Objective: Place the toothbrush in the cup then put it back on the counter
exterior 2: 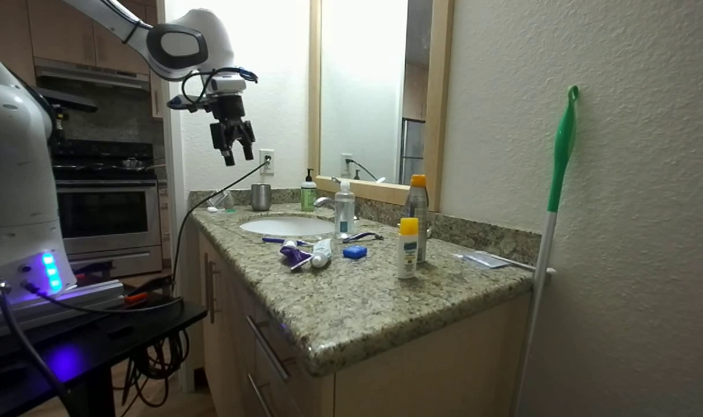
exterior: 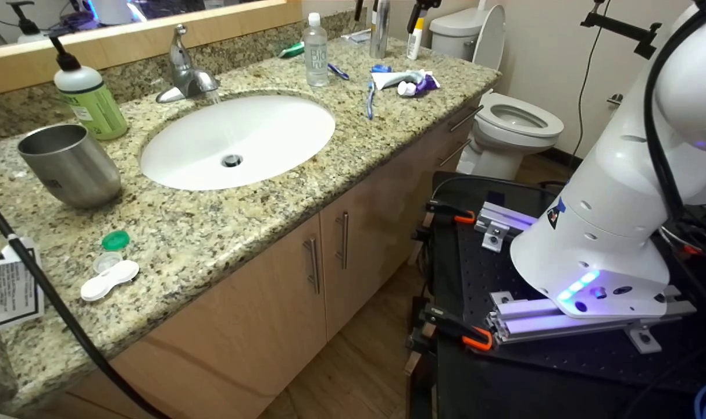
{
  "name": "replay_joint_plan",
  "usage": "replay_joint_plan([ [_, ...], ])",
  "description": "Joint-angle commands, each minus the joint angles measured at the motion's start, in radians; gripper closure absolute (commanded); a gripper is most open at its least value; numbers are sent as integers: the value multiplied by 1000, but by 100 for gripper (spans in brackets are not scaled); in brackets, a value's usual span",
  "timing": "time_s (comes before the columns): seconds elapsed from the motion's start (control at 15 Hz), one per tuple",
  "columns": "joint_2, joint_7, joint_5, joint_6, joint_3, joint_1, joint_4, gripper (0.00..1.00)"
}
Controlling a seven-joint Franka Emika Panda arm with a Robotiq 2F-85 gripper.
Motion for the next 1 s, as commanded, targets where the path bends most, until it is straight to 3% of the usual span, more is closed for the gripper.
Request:
replay_joint_plan([
  [0.0, 249, 139, -148, 175, 18, -121, 60, 0],
  [0.13, 347, 236, -214, 251, 10, -149, 82, 0],
  [0.33, 453, 306, -186, 371, -33, -110, 116, 0],
  [0.4, 377, 269, -201, 319, -48, -99, 74, 0],
  [0.6, 444, 301, -199, 358, -67, -77, 106, 0],
  [0.73, 488, 234, -194, 345, -90, -53, 133, 0],
  [0.93, 571, 1, -5, 355, -160, 13, 187, 0],
])
